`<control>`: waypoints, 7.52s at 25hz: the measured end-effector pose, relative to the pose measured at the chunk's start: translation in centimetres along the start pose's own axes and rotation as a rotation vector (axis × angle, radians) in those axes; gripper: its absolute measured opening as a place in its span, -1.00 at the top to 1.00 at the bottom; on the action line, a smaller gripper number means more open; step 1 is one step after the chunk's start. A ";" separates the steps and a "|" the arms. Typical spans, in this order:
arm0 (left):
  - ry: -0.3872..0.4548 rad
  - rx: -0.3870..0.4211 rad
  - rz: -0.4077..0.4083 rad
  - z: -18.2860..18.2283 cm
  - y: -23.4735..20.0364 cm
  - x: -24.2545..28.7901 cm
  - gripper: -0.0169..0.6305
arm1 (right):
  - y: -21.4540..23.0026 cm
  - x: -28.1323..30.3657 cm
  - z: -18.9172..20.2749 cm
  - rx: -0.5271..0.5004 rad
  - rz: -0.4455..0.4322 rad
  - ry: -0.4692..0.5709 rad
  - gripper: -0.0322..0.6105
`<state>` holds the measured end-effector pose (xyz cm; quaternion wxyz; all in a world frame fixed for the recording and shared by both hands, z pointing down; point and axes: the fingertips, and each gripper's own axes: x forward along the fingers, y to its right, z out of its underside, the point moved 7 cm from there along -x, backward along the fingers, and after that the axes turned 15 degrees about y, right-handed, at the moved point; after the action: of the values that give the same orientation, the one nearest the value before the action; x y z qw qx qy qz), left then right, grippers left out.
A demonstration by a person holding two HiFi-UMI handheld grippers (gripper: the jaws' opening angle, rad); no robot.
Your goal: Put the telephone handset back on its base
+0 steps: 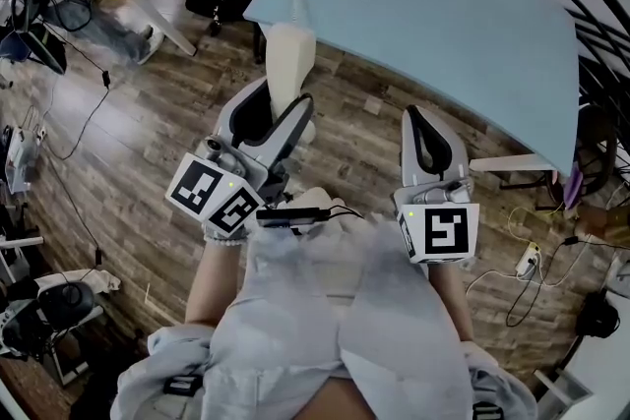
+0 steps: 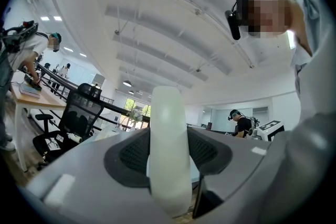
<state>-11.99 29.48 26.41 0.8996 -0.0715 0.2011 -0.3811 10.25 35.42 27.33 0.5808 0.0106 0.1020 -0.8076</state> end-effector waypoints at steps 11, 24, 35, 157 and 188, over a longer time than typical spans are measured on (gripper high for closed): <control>0.024 0.015 -0.018 0.2 0.4 -0.4 0.28 | 0.3 -1.1 0.3 -0.014 0.000 -0.005 0.88; 0.026 -0.012 -0.013 1.1 -2.8 2.0 0.28 | 0.9 2.4 2.0 -0.027 0.007 -0.026 0.88; 0.018 -0.030 -0.006 1.4 -8.4 7.3 0.28 | 2.9 9.3 3.2 -0.037 0.017 -0.040 0.88; -0.190 -0.006 -0.145 10.8 -36.0 34.2 0.28 | 16.8 43.3 16.7 0.060 -0.083 -0.163 0.88; -0.331 -0.005 -0.223 18.7 -42.6 40.7 0.28 | 20.0 46.7 20.8 0.078 -0.105 -0.209 0.88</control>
<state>-6.58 -29.79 42.95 0.8723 -0.1571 0.0423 -0.4610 15.99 -18.04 38.32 0.5442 -0.0562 0.0098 -0.8370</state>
